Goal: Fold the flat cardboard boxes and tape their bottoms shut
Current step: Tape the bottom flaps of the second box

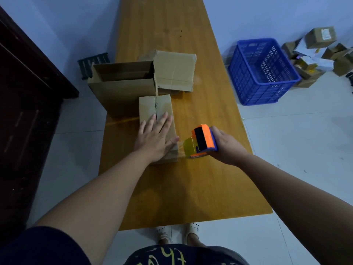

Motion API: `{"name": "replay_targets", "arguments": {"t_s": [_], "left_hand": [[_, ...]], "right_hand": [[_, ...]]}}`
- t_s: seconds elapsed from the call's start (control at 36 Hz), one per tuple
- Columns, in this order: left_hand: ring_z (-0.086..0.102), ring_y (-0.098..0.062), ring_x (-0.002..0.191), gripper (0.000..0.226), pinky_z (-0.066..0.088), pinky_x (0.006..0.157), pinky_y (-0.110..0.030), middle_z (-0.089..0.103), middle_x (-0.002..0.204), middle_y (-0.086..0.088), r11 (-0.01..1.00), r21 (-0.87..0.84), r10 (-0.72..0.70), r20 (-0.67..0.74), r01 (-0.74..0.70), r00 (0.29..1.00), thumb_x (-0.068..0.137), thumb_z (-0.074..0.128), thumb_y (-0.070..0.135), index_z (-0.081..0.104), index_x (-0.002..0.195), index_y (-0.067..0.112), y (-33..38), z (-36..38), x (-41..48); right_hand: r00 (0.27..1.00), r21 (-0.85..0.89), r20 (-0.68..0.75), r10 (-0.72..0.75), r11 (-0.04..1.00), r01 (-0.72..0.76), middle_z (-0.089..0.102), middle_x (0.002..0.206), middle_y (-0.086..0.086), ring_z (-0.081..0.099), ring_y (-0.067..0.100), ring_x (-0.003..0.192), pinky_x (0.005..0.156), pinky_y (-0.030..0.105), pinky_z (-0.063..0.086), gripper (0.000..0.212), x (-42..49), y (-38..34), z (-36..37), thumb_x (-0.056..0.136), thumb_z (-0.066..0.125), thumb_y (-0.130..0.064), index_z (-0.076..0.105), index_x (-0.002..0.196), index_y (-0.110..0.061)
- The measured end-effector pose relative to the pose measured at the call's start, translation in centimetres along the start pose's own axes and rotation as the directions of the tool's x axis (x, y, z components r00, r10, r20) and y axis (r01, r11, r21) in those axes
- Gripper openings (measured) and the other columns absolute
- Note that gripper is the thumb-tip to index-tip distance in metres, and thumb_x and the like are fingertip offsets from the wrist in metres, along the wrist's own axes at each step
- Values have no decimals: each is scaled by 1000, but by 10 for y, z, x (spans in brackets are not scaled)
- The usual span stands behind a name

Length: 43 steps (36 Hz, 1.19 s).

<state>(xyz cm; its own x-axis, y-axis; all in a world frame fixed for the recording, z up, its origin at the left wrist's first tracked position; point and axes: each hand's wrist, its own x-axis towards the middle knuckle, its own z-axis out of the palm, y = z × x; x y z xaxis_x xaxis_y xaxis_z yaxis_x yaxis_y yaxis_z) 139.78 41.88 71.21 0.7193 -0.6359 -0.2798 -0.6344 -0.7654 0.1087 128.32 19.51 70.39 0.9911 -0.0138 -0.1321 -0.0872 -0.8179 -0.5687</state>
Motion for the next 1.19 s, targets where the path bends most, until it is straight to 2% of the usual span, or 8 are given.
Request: {"name": "replay_targets", "arguments": {"t_s": [0.11, 0.22, 0.47, 0.69, 0.81, 0.92, 1.0, 1.19], "left_hand": [[-19, -21, 145, 80, -8, 117, -44, -23, 157, 7, 1000, 9, -3, -9, 3, 1000, 81, -2, 70, -19, 149, 30, -1, 1, 1], [-19, -20, 145, 81, -7, 118, -44, -23, 157, 9, 1000, -3, -8, -15, 8, 1000, 81, -2, 71, -18, 149, 31, -1, 3, 1], [-18, -20, 146, 80, -9, 116, -43, -22, 157, 9, 1000, -18, -19, -33, 19, 999, 82, 1, 71, -17, 149, 32, -2, 8, 5], [-17, -21, 146, 84, -7, 118, -46, -22, 157, 9, 1000, -28, -9, -36, 8, 999, 80, 1, 74, -17, 149, 32, -2, 8, 4], [-16, -22, 146, 83, -7, 118, -46, -22, 158, 9, 1000, -16, -14, -48, 13, 999, 80, 1, 74, -17, 149, 31, -1, 9, 4], [-16, -22, 146, 84, -6, 118, -45, -21, 158, 8, 1000, -15, -8, -48, 7, 999, 79, 0, 73, -16, 150, 30, -1, 8, 3], [-16, -21, 146, 84, -6, 118, -45, -21, 158, 9, 1000, -20, -6, -57, 4, 998, 80, 0, 74, -15, 150, 31, -2, 9, 4], [-17, -21, 146, 85, -8, 117, -44, -21, 158, 8, 1000, -5, -23, -55, 23, 998, 78, -2, 74, -15, 150, 30, 0, 10, 4]], "right_hand": [[1000, -8, 5, 15, 1000, -15, 57, 101, -3, 58, 8, 82, 69, 27, 51, 50, 0, 1, 1, 82, 75, -27, 44, 119, -16], [999, -128, -15, 46, 991, -47, 50, 93, -7, 52, 7, 74, 58, 17, 37, 38, 1, 1, 7, 87, 69, -19, 43, 116, -15], [999, -229, -37, 37, 972, -44, 52, 109, -1, 46, 10, 94, 76, 24, 37, 39, 7, 4, 7, 88, 64, -13, 44, 121, -15], [988, -74, 16, 154, 985, -153, 56, 99, -1, 59, 18, 86, 69, 31, 48, 43, -1, 11, 7, 85, 72, -20, 43, 116, -16], [990, -28, -24, 142, 989, -142, 58, 94, -1, 60, 17, 79, 66, 32, 49, 45, -11, 17, -4, 81, 76, -25, 44, 111, -15], [994, -118, -69, 90, 988, -98, 57, 96, 3, 58, 20, 75, 61, 36, 49, 40, -13, 13, -8, 84, 72, -19, 45, 112, -11], [994, -193, -76, 81, 977, -94, 54, 96, 3, 52, 18, 76, 56, 26, 36, 31, -9, 6, -1, 87, 65, -13, 45, 111, -10], [984, -373, 1, 180, 913, -167, 51, 116, 2, 46, 11, 96, 75, 25, 40, 40, -5, 7, 11, 92, 61, -20, 38, 124, -17]]}}
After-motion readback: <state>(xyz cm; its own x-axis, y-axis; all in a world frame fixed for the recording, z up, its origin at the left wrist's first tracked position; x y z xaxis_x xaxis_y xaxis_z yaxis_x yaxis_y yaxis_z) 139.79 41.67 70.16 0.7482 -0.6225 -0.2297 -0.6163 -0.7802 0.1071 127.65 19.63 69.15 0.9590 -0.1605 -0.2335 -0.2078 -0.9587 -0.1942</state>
